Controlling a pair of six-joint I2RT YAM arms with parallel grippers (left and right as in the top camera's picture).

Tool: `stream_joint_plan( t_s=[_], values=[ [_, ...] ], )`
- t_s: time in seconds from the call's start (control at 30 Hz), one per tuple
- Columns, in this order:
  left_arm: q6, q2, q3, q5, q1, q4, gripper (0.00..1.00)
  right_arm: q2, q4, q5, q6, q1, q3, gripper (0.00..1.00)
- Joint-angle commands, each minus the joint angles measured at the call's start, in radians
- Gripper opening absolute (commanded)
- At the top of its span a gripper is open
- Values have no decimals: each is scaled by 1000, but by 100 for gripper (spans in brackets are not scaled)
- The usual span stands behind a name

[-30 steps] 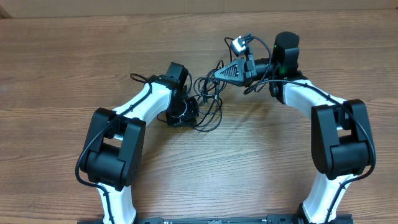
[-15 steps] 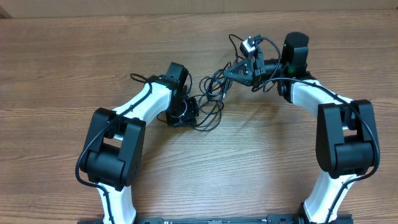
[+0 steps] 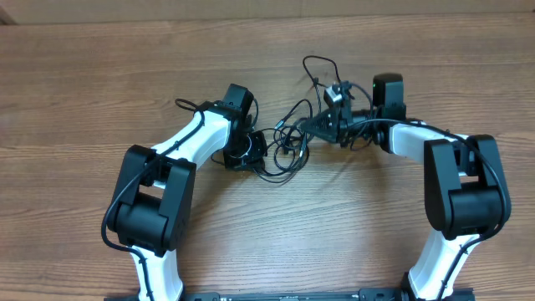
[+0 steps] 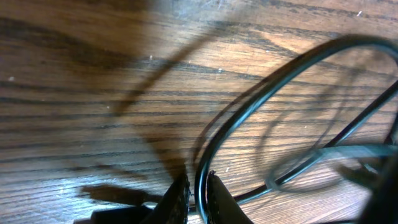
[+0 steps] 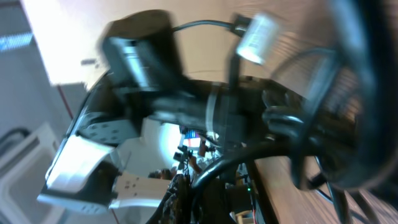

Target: Untangle cables

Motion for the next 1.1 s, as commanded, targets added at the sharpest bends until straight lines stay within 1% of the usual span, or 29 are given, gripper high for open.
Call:
stream_joint_plan(
  t_s=[0.0,0.1,0.17,0.23,0.33,0.43,0.47,0.57,0.63,0.7,0.73,0.77,0.8,0.83,0.9,0.93,1.07],
  values=[
    [16,13,-17,-46,-2,-5,14,-2,-72,123,-38,-9,-32,6],
    [16,13,-17,-46,-2,-5,15,-2,-217,240,-53,-9,-44,7],
    [16,13,-17,-46,-2,-5,15,-2,-323,277,-132,-9,-45,6],
    [16,13,-17,-46,-2,-6,17,-2,-412,292,-208,-9,-45,5],
    [38,13,-16,-31,0,-8,17,-2,-504,309,-307,-9,-45,4],
    [172,11,22,50,16,-28,18,-2,-551,311,-388,-8,-45,4],
    [197,11,40,60,21,-43,19,-2,-557,310,-402,-8,-45,4],
    [267,11,135,68,42,-139,23,-2,-562,310,-438,-8,-45,4],
    [353,11,214,80,50,-212,27,-2,-562,306,-462,-8,-44,4],
    [453,11,295,86,52,-288,35,-2,-562,293,-502,-7,-44,4],
    [495,11,324,86,51,-317,43,-3,-562,286,-512,-7,-44,4],
    [535,11,349,86,51,-342,53,-2,-562,278,-526,-7,-44,4],
    [581,11,371,85,51,-362,61,-2,-560,268,-536,-7,-44,4],
    [628,11,385,85,50,-372,64,-2,-558,263,-540,-7,-44,4],
    [697,11,388,85,43,-368,66,-2,-557,242,-564,-7,-44,4],
    [725,13,381,83,36,-358,64,-2,-557,226,-584,-7,-44,4],
    [804,21,320,83,0,-305,62,-2,-557,219,-589,-7,-44,4]
  ],
)
